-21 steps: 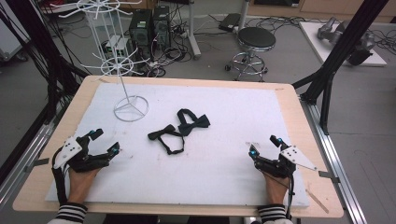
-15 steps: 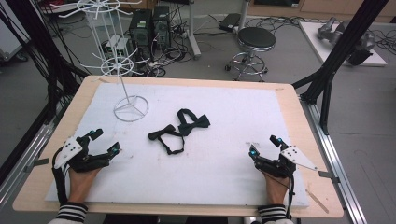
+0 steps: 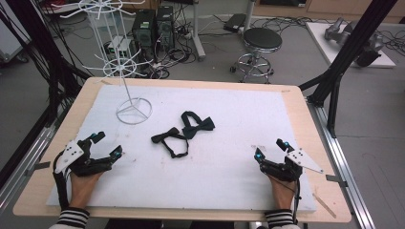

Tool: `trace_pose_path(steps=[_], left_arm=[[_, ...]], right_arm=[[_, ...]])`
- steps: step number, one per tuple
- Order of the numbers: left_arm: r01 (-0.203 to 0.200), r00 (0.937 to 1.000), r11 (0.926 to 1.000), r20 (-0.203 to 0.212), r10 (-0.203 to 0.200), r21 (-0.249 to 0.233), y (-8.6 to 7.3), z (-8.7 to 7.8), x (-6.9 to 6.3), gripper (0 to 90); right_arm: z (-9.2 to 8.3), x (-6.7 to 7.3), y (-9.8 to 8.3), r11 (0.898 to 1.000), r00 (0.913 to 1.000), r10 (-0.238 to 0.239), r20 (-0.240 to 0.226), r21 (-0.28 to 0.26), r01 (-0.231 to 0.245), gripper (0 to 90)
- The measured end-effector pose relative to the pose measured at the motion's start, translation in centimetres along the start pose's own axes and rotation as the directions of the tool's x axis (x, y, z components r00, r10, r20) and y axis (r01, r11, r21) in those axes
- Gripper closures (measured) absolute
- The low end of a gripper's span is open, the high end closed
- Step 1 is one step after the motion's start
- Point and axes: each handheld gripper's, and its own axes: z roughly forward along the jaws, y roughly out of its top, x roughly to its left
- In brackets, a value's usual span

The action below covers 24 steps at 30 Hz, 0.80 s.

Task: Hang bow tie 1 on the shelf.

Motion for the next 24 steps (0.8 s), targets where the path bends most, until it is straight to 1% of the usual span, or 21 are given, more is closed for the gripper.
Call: trace_pose_path(steps=[3, 5, 6, 8, 11, 14, 15, 19, 21, 22, 23, 24], left_arm=[[0.001, 1.0, 1.0, 0.0, -0.001, 0.0, 0.0, 0.0, 0.0, 12.8], [0.001, 1.0, 1.0, -0.001, -0.001, 0.003, 0.0, 0.0, 0.0, 12.8], [0.002, 1.0, 1.0, 0.0, -0.002, 0.004, 0.0, 0.0, 0.0, 12.8], [0.0, 1.0, 1.0, 0.001, 0.0, 0.001, 0.0, 0.0, 0.0, 12.8], [0.001, 1.0, 1.0, 0.001, -0.001, 0.003, 0.0, 0.0, 0.0, 12.8], [0.001, 1.0, 1.0, 0.001, -0.001, 0.003, 0.0, 0.0, 0.0, 12.8], [0.001, 1.0, 1.0, 0.0, -0.001, 0.002, 0.0, 0.0, 0.0, 12.8], [0.002, 1.0, 1.0, 0.001, -0.002, 0.003, 0.0, 0.0, 0.0, 12.8], [0.001, 1.0, 1.0, 0.002, -0.001, 0.003, 0.0, 0.0, 0.0, 12.8], [0.001, 1.0, 1.0, 0.002, -0.001, 0.003, 0.0, 0.0, 0.0, 12.8], [0.001, 1.0, 1.0, 0.002, -0.001, 0.002, 0.0, 0.0, 0.0, 12.8], [0.002, 1.0, 1.0, 0.002, -0.002, 0.002, 0.0, 0.0, 0.0, 12.8]], right_arm=[[0.1, -0.1, 0.2, 1.0, 0.9996, 0.022, -0.014, 0.017, -0.022, 8.6], [0.2, -0.1, 0.4, 1.0, 0.9996, 0.019, -0.019, 0.018, -0.019, 8.5], [0.1, 0.2, 0.9, 1.0, 0.9996, -0.001, -0.028, 0.014, 0.001, 8.6], [0.1, 0.5, 1.3, 1.0, 0.9989, -0.019, -0.042, -0.001, 0.019, 8.6], [0.1, 0.8, 1.9, 0.999, 0.9975, -0.039, -0.058, 0.007, 0.04, 8.6], [0.3, 0.9, 2.3, 0.999, 0.9967, -0.046, -0.067, 0.008, 0.047, 8.6], [0.5, 1.0, 2.7, 0.998, 0.9958, -0.052, -0.075, 0.019, 0.053, 8.6], [0.9, 1.1, 3.3, 0.997, 0.9939, -0.064, -0.09, 0.031, 0.067, 8.6], [1.5, 1.2, 4.2, 0.995, 0.9911, -0.074, -0.11, 0.051, 0.08, 8.6], [1.5, 1.2, 4.2, 0.995, 0.9911, -0.074, -0.11, 0.051, 0.08, 8.6], [2.0, 1.2, 4.8, 0.995, 0.9883, -0.081, -0.129, 0.054, 0.089, 8.6], [2.2, 1.3, 5.1, 0.994, 0.9871, -0.077, -0.14, 0.063, 0.087, 8.6]])
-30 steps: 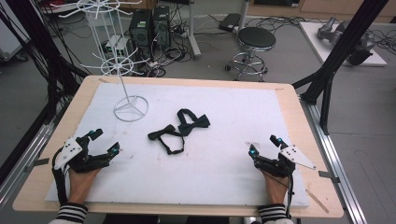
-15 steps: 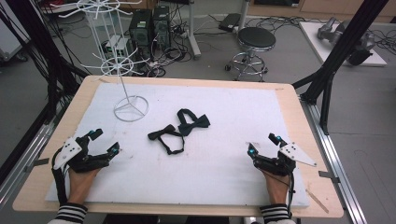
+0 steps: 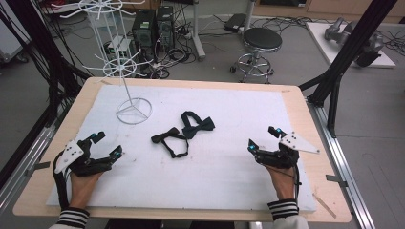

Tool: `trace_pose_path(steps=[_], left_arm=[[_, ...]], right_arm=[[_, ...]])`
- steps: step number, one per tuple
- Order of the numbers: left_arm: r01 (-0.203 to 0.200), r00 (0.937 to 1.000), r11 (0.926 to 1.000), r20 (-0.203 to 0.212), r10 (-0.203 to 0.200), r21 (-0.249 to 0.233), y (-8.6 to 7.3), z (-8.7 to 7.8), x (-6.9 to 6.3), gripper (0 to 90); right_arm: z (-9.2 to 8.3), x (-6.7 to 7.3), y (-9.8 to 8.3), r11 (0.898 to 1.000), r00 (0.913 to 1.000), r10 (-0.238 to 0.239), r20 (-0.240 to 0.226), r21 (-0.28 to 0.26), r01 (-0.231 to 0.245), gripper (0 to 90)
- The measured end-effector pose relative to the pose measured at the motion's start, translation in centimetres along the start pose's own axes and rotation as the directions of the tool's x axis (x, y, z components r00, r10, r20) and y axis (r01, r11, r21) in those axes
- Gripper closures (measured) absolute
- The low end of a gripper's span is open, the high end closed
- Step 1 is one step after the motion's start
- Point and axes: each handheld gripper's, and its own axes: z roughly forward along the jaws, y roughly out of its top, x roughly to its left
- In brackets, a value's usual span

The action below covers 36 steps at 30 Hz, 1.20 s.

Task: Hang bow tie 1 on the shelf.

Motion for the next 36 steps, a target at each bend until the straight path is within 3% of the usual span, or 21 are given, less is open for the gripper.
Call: trace_pose_path(steps=[19, 29, 36], left_arm=[[0.0, 1.0, 1.0, 0.001, 0.0, 0.0, 0.0, 0.0, 0.0, 12.8], [0.001, 1.0, 1.0, 0.0, -0.001, 0.0, 0.0, 0.0, 0.0, 12.8], [0.001, 1.0, 1.0, 0.0, -0.001, -0.002, 0.0, 0.0, 0.0, 12.8]], right_arm=[[3.2, 0.0, 4.2, 0.997, 0.997, -0.042, -0.064, 0.055, 0.046, 8.6], [4.6, 0.1, 5.3, 0.997, 0.9938, -0.021, -0.11, 0.077, 0.03, 8.6], [6.3, 0.0, 6.5, 0.988, 0.9869, -0.066, -0.147, 0.127, 0.085, 8.6]])
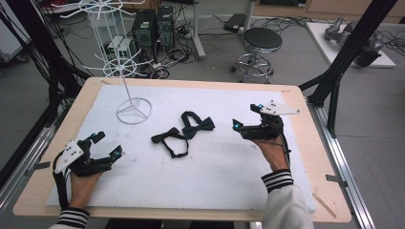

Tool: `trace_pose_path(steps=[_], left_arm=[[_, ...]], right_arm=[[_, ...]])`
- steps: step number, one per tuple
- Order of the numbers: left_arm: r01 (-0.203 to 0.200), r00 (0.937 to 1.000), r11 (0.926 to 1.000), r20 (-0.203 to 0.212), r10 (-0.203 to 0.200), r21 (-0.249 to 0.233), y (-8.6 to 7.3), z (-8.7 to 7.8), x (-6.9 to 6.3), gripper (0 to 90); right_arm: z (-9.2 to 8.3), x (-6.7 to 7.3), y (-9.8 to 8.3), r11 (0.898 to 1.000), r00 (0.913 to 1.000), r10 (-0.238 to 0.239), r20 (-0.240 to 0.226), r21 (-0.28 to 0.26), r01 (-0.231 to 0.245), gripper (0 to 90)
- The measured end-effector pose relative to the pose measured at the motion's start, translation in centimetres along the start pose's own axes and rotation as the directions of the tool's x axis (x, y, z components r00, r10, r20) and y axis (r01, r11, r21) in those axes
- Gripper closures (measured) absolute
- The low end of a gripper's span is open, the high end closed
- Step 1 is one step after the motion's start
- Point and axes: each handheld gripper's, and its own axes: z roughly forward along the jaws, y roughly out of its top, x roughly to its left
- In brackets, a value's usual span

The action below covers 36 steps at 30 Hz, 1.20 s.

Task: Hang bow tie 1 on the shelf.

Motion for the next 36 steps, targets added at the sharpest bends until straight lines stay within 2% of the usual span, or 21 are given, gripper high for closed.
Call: trace_pose_path(steps=[5, 6, 8, 9, 14, 17, 19, 25, 27, 31, 33, 35, 36], left_arm=[[0.0, 1.0, 1.0, 0.0, 0.0, 0.0, 0.0, 0.0, 0.0, 12.8], [-0.001, 1.0, 1.0, 0.0, 0.001, 0.0, 0.0, 0.0, 0.0, 12.8], [-0.002, 1.0, 1.0, 0.0, 0.002, 0.0, 0.0, 0.0, 0.0, 12.8], [-0.002, 1.0, 1.0, 0.001, 0.002, 0.0, 0.0, 0.0, 0.0, 12.8], [-0.003, 1.0, 1.0, 0.001, 0.003, 0.001, 0.0, 0.0, 0.0, 12.8], [-0.003, 1.0, 1.0, 0.002, 0.003, 0.0, 0.0, 0.0, 0.0, 12.8], [-0.003, 1.0, 1.0, 0.002, 0.003, 0.0, 0.0, 0.0, 0.0, 12.8], [-0.003, 1.0, 1.0, 0.003, 0.003, -0.001, 0.0, 0.0, 0.0, 12.8], [-0.003, 1.0, 1.0, 0.003, 0.003, -0.001, 0.0, 0.0, 0.0, 12.8], [-0.003, 1.0, 1.0, 0.003, 0.003, -0.001, 0.0, 0.0, 0.0, 12.8], [-0.002, 1.0, 1.0, 0.003, 0.002, -0.001, 0.0, 0.0, 0.0, 12.8], [-0.002, 1.0, 1.0, 0.002, 0.002, -0.001, 0.0, 0.0, 0.0, 12.8], [-0.002, 1.0, 1.0, 0.002, 0.002, -0.001, 0.0, 0.0, 0.0, 12.9]], right_arm=[[0.9, -0.2, 0.7, 1.0, 0.9997, -0.01, -0.021, 0.026, 0.01, 8.6], [1.4, -0.2, 1.1, 0.999, 0.9994, -0.021, -0.028, 0.05, 0.022, 8.6], [1.6, -0.2, 1.4, 0.998, 0.999, -0.028, -0.035, 0.054, 0.03, 8.6], [2.3, -0.2, 1.8, 0.996, 0.9976, -0.048, -0.05, 0.067, 0.052, 8.6], [3.9, 0.0, 2.8, 0.989, 0.994, -0.08, -0.075, 0.116, 0.088, 8.6], [4.7, 0.1, 3.3, 0.985, 0.9913, -0.1, -0.086, 0.131, 0.111, 8.6], [5.2, 0.1, 3.6, 0.986, 0.9903, -0.102, -0.095, 0.121, 0.113, 8.6], [6.5, 0.1, 4.4, 0.979, 0.9868, -0.118, -0.111, 0.155, 0.134, 8.7], [7.1, 0.1, 4.8, 0.975, 0.9823, -0.139, -0.125, 0.153, 0.158, 8.6], [7.7, 0.1, 5.3, 0.973, 0.9779, -0.149, -0.147, 0.156, 0.172, 8.6], [8.1, 0.0, 5.6, 0.968, 0.9704, -0.176, -0.165, 0.148, 0.201, 8.7], [8.5, 0.0, 5.8, 0.963, 0.965, -0.181, -0.19, 0.163, 0.213, 8.7], [9.0, -0.1, 6.0, 0.958, 0.9575, -0.197, -0.211, 0.168, 0.234, 8.6]])
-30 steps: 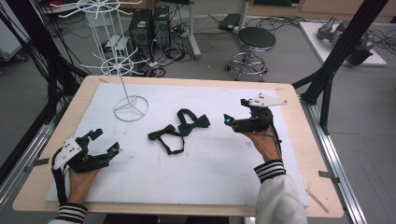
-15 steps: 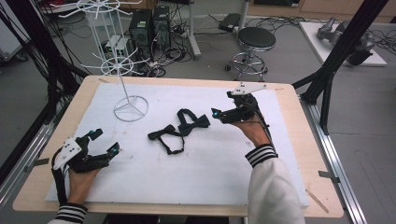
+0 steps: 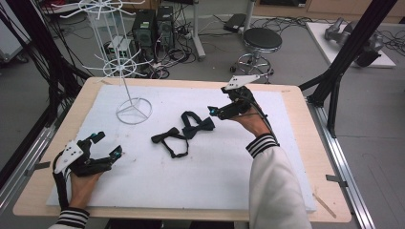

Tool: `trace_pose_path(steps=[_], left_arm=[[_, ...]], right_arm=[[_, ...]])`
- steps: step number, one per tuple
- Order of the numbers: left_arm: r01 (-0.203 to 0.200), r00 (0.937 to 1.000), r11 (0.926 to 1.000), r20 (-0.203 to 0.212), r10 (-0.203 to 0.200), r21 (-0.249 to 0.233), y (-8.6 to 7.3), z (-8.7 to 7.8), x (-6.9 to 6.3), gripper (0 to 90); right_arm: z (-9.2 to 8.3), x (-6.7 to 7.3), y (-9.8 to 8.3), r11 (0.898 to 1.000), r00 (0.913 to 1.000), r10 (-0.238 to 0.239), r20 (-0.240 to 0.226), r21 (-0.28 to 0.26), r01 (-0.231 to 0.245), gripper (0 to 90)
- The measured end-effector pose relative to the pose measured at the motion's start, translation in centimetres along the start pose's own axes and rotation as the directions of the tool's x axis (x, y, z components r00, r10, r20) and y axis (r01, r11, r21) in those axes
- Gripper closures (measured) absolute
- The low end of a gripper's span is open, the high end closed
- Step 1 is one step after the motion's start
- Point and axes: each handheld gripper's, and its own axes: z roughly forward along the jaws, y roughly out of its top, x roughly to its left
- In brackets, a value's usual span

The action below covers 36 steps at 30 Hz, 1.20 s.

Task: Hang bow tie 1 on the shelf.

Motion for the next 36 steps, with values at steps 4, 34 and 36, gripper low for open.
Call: trace_pose_path(steps=[4, 34, 36], left_arm=[[0.001, 1.0, 1.0, 0.0, -0.001, 0.0, 0.0, 0.0, 0.0, 12.8], [0.0, 1.0, 1.0, 0.0, 0.0, 0.0, 0.0, 0.0, 0.0, 12.8], [0.001, 1.0, 1.0, 0.0, -0.001, 0.0, 0.0, 0.0, 0.0, 12.8]], right_arm=[[0.5, -0.4, 0.4, 1.0, 0.9997, -0.011, -0.02, 0.001, 0.011, 8.7], [8.4, -0.2, -3.5, 0.929, 0.9557, -0.115, -0.271, 0.312, 0.2, 14.3], [8.8, -0.3, -3.6, 0.923, 0.9531, -0.126, -0.275, 0.32, 0.214, 14.3]])
